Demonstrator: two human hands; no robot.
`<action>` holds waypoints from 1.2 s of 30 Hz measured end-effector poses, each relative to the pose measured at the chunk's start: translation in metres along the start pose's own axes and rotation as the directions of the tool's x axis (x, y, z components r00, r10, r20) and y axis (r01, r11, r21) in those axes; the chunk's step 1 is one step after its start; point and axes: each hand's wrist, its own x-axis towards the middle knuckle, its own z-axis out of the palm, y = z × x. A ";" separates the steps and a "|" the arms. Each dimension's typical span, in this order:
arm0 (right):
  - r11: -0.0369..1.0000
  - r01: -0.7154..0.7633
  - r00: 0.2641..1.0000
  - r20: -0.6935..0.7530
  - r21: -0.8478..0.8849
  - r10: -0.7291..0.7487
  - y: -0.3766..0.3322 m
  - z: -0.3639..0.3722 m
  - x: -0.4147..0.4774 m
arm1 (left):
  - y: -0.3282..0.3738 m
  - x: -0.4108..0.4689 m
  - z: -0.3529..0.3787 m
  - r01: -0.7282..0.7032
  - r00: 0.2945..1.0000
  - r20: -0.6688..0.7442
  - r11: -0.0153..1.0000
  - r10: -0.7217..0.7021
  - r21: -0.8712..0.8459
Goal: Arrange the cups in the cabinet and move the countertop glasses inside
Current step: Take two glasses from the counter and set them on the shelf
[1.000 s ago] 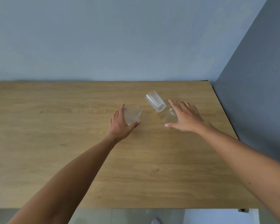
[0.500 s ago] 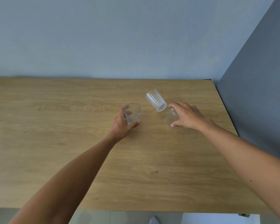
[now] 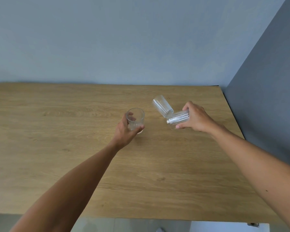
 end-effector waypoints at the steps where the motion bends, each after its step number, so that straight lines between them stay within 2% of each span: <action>1: 0.999 -0.008 0.999 -0.033 0.047 0.009 -0.001 0.000 -0.003 | 0.002 0.000 -0.002 0.003 1.000 -0.002 1.000 -0.003 -0.012; 5: 0.963 -0.060 0.979 -0.173 0.262 0.109 -0.010 0.004 -0.020 | 0.012 -0.006 -0.011 0.005 1.000 -0.004 0.997 -0.005 -0.081; 8: 0.875 -0.082 0.961 -0.194 0.478 0.195 -0.014 0.013 -0.032 | 0.020 -0.013 -0.020 -0.021 1.000 -0.003 0.997 0.021 -0.074; 11: 0.705 -0.084 0.950 -0.156 0.704 0.269 -0.021 0.024 -0.047 | 0.024 -0.022 -0.030 -0.032 0.999 -0.010 0.998 0.032 -0.050; 14: 0.454 -0.030 0.942 -0.128 0.890 0.312 -0.033 0.037 -0.061 | 0.025 -0.032 -0.039 -0.046 0.999 -0.014 0.998 0.045 -0.045; 16: 0.282 -0.003 0.944 -0.090 0.959 0.317 -0.042 0.044 -0.070 | 0.025 -0.039 -0.045 -0.052 0.999 -0.016 0.997 0.051 -0.052; 18: 0.196 -0.008 0.946 -0.056 0.981 0.319 -0.054 0.050 -0.082 | 0.027 -0.048 -0.052 -0.054 0.999 -0.002 0.996 0.054 -0.066; 24: 0.141 0.006 0.962 -0.044 0.990 0.269 -0.081 0.067 -0.123 | 0.032 -0.081 -0.071 -0.082 0.996 0.036 0.992 0.086 -0.095; 28: 0.064 0.025 0.972 -0.039 0.998 0.232 -0.090 0.076 -0.148 | 0.030 -0.108 -0.079 -0.099 0.993 0.062 0.992 0.104 -0.076; 36: 0.101 0.014 0.997 -0.022 0.995 0.071 -0.079 0.091 -0.212 | 0.031 -0.186 -0.070 -0.110 0.992 0.051 0.990 0.115 -0.083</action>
